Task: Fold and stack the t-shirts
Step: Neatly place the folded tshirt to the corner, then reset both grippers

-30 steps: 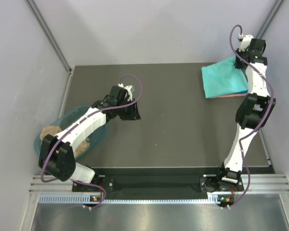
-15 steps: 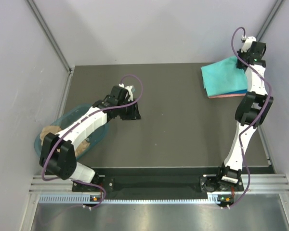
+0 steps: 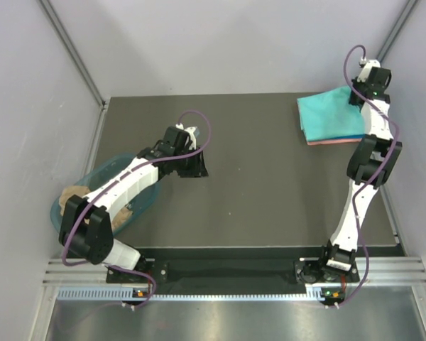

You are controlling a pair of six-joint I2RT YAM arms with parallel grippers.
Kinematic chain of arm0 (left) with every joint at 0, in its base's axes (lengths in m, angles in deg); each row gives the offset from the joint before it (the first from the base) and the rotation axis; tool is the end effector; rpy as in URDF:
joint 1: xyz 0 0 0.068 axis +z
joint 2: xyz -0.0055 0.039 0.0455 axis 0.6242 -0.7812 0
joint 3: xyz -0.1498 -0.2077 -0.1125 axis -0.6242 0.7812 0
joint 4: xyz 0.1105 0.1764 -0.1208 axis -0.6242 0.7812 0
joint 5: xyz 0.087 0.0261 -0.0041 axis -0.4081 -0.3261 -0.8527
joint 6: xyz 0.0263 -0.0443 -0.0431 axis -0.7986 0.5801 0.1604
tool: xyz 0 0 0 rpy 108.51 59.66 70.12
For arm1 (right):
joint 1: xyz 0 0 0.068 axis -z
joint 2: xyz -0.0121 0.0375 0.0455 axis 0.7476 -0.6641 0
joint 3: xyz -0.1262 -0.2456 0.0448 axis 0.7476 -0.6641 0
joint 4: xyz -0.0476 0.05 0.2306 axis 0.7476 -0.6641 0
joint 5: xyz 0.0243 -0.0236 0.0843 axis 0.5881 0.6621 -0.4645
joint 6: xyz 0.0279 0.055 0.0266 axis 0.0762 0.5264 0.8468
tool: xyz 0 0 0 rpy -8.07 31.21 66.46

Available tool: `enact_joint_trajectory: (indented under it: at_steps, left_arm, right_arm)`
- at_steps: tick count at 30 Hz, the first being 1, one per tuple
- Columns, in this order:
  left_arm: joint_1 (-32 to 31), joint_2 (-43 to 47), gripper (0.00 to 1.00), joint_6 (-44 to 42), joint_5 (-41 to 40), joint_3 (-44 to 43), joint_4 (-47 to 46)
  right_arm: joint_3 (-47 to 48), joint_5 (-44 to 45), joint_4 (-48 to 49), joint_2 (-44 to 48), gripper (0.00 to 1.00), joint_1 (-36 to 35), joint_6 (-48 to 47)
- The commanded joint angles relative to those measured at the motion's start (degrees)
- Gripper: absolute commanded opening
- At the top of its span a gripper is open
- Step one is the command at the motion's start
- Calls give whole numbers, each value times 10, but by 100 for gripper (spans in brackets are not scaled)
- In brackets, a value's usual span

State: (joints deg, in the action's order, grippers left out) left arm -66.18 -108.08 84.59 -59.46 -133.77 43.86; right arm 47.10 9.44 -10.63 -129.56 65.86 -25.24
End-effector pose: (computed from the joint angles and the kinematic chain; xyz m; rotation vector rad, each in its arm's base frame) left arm 0.2613 -0.1495 0.2630 0.1523 2.5236 -0.6640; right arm 0.5396 -0.1623 0.2507 0.0742 2.1044 -0.1396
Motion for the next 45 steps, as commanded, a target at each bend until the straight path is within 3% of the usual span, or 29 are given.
enact_joint_trajectory:
  at_steps: [1,12,15,16,19,22,27,33,34,36,39,42,43,45]
  left_arm:
    - [-2,2,43,-11,10,-16,-22]
    - [-3,2,44,-10,15,-17,-23]
    - [-3,-1,44,-11,18,-18,-24]
    - [-3,1,45,-10,18,-18,-24]
    - [-3,5,45,-10,18,-24,-24]
    - [-3,14,45,-7,19,-30,-23]
    - [-5,29,46,-4,25,-29,-27]
    - [-5,53,46,-2,50,-36,-28]
    - [-5,65,46,-4,53,-37,-28]
    - [-5,78,47,-14,61,-38,-35]
    - [-3,107,47,-24,41,-42,-42]
    - [-2,145,47,-19,25,-37,-70]
    - [-2,165,47,-18,19,-31,-78]
    - [-2,183,48,-12,14,-25,-91]
  right_arm:
    - [-6,12,47,12,0,16,23]
    - [-19,13,68,13,0,23,41]
    - [-12,11,68,8,18,22,45]
    - [-10,11,68,9,33,22,46]
    - [-9,5,64,26,56,21,58]
    - [-29,7,62,66,67,13,73]
    - [-81,19,55,128,67,-17,88]
    - [-177,21,16,217,35,-57,125]
    - [-190,22,9,243,25,-60,133]
    - [-232,19,-20,273,18,-72,166]
    - [-306,9,-56,351,21,-97,210]
    - [-395,-24,-92,443,43,-132,254]
    - [-417,-23,-109,495,55,-145,260]
    - [-488,-11,-115,550,65,-189,279]
